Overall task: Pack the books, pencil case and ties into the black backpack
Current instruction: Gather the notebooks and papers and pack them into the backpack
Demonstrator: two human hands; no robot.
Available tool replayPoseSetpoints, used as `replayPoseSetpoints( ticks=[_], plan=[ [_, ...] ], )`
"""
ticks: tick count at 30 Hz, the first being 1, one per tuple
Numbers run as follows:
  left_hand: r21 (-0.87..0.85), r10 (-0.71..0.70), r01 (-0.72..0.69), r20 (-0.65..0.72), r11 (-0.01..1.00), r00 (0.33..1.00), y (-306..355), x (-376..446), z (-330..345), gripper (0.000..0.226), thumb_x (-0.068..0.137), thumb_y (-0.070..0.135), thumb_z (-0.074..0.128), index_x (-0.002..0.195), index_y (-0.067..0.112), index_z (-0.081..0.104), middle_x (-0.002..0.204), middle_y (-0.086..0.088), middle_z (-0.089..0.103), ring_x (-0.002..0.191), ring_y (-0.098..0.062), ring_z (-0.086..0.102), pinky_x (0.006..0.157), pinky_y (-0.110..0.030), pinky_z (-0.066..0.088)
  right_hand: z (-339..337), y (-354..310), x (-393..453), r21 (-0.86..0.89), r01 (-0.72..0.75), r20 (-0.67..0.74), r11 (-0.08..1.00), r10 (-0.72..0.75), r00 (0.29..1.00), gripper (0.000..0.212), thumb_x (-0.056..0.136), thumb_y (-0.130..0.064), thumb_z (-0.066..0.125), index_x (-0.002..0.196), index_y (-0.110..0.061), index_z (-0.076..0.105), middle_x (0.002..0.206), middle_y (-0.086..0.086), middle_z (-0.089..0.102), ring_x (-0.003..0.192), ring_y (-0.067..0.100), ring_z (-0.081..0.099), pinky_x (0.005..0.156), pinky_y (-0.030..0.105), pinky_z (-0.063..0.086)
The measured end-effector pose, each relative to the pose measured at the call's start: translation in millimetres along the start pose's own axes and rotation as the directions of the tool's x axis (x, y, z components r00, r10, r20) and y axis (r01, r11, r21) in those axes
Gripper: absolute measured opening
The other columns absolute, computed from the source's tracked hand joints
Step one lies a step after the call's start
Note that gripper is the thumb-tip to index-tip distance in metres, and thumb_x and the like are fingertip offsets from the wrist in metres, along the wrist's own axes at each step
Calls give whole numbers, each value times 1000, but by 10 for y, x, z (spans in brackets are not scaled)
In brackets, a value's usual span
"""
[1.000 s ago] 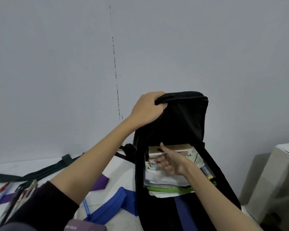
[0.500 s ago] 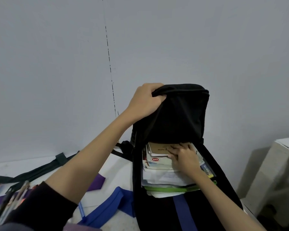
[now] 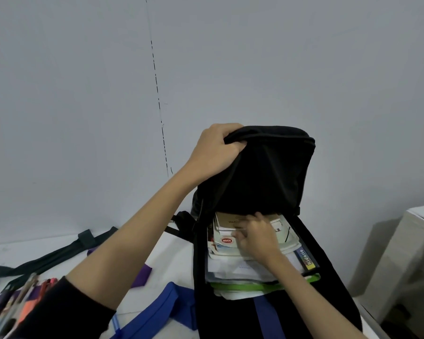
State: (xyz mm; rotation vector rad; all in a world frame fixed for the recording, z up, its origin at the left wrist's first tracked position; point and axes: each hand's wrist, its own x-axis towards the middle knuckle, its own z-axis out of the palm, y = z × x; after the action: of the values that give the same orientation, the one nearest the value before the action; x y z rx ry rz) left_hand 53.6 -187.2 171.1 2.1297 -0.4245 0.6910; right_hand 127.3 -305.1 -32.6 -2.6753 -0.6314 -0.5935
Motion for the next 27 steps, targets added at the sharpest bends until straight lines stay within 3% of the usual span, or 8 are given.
replayPoseSetpoints(
  ticks=[10, 13, 15, 17, 19, 22, 24, 27],
  plan=[
    [76, -27, 29, -18, 997, 999, -75, -85, -40, 18, 89, 8, 53, 92, 16, 69, 77, 8, 64, 82, -15, 61, 78, -28, 46, -1, -310, 45, -1, -42, 5, 999, 42, 999, 24, 92, -24, 52, 101, -11, 71, 110, 4, 62, 116, 25, 47, 91, 33, 42],
    [95, -104, 106, -22, 990, 994, -231, -180, -91, 16, 90, 10, 52, 92, 14, 67, 78, 4, 65, 82, -18, 59, 78, -30, 45, -65, -339, -116, 71, 84, -208, 994, -67, 976, 8, 73, -14, 74, 69, -9, 70, 70, 3, 64, 72, 24, 62, 62, 32, 47],
    [74, -223, 226, -38, 971, 974, -436, -280, -158, 15, 91, 11, 53, 94, 11, 67, 88, -5, 68, 87, -20, 61, 79, -30, 45, -127, -375, -225, 134, 181, -428, 974, -107, 897, 14, 74, -16, 70, 62, -11, 64, 60, 0, 59, 57, 19, 57, 57, 28, 40],
    [-2, -386, 385, -3, 923, 923, -683, -452, -248, 11, 92, 15, 56, 94, 15, 66, 95, -5, 68, 93, -20, 61, 85, -30, 46, -251, -482, -274, 174, 276, -564, 945, -134, 815, 18, 81, -20, 59, 66, -11, 64, 63, -1, 59, 58, 17, 54, 61, 25, 33],
    [-58, -541, 552, 137, 832, 830, -922, -729, -339, 14, 93, 26, 58, 102, 19, 65, 103, -3, 67, 97, -18, 62, 88, -33, 49, -351, -671, -297, 209, 343, -629, 916, -143, 765, 18, 83, -19, 58, 70, -10, 65, 66, -1, 61, 61, 16, 53, 63, 24, 33],
    [55, -659, 682, 324, 729, 679, -1225, -1304, -489, 41, 95, 50, 45, 117, 20, 61, 112, 0, 66, 94, -11, 62, 74, -25, 52, -401, -1051, -402, 266, 420, -656, 868, -156, 738, 15, 83, -15, 61, 71, -8, 67, 67, 0, 62, 62, 17, 53, 63, 25, 35],
    [177, -704, 692, 333, 700, 628, -1444, -1776, -651, 42, 95, 50, 41, 119, 21, 58, 113, 1, 65, 97, -11, 60, 79, -27, 51, -339, -1317, -533, 288, 464, -642, 838, -190, 742, 14, 81, -14, 62, 69, -8, 66, 64, 0, 60, 59, 15, 51, 62, 24, 34],
    [554, -741, 524, 296, 647, 603, -1755, -2433, -1042, 34, 94, 45, 48, 117, 22, 58, 118, 3, 61, 102, -10, 56, 92, -31, 47, -111, -1701, -742, 341, 501, -485, 795, -307, 818, 19, 82, -20, 57, 66, -11, 63, 59, -3, 57, 56, 13, 49, 57, 23, 35]
  ],
)
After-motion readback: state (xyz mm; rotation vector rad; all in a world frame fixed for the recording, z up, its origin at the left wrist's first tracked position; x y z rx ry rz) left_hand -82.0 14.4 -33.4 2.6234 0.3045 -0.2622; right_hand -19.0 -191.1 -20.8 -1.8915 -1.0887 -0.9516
